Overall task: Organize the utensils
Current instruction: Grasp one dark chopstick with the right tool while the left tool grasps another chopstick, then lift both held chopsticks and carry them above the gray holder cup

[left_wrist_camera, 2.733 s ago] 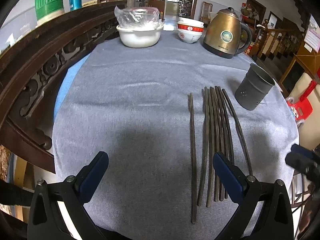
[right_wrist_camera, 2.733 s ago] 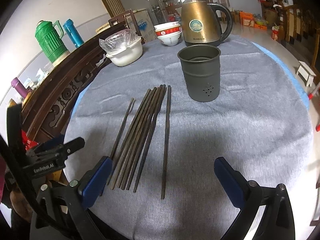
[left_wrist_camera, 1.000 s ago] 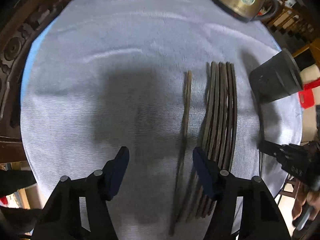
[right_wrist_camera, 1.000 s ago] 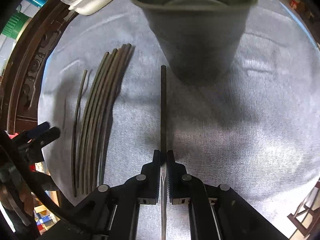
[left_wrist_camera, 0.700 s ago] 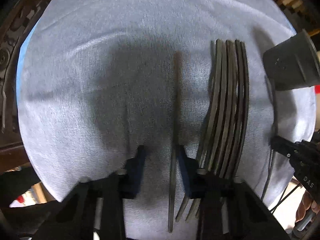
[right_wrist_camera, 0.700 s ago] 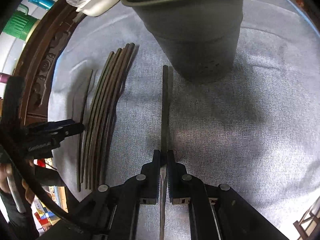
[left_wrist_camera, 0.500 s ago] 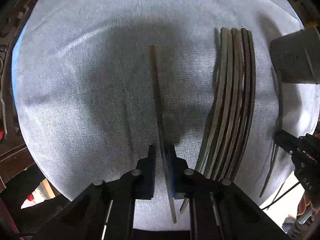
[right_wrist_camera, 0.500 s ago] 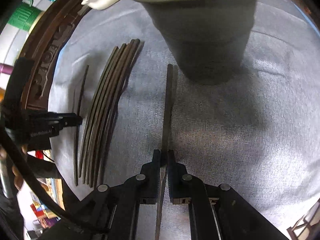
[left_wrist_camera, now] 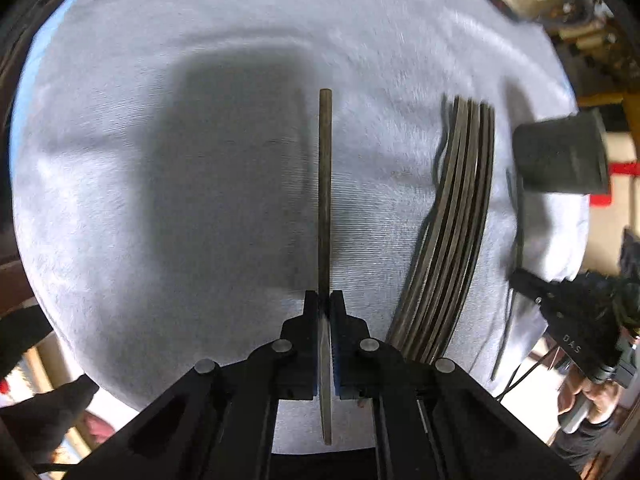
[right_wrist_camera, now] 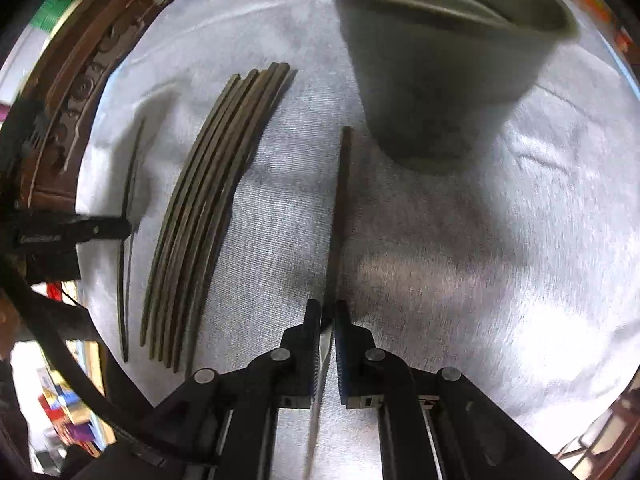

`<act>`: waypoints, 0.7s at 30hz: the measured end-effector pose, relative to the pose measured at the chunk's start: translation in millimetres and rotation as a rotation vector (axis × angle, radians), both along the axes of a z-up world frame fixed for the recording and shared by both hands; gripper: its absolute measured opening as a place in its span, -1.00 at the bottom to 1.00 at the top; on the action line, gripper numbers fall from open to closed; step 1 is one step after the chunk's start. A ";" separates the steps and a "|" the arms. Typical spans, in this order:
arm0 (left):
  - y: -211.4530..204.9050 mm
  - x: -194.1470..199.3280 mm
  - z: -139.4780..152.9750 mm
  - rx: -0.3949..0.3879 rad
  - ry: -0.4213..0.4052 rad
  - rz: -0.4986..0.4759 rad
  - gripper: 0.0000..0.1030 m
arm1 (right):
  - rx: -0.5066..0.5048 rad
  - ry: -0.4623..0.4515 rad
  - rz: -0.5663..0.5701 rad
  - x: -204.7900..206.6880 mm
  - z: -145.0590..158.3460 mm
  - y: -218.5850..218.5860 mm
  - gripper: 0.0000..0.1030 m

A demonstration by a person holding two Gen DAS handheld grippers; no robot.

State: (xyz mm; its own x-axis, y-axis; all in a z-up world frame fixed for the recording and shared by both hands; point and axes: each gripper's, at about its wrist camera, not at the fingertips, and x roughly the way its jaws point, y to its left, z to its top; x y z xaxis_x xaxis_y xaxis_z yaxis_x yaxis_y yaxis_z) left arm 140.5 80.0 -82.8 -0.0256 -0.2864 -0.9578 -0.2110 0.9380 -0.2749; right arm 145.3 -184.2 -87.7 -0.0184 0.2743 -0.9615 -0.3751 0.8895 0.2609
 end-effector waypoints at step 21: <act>-9.8 -77.9 108.5 0.280 -0.879 0.216 -0.89 | 0.146 -0.874 -0.529 -89.3 117.7 -84.5 -0.88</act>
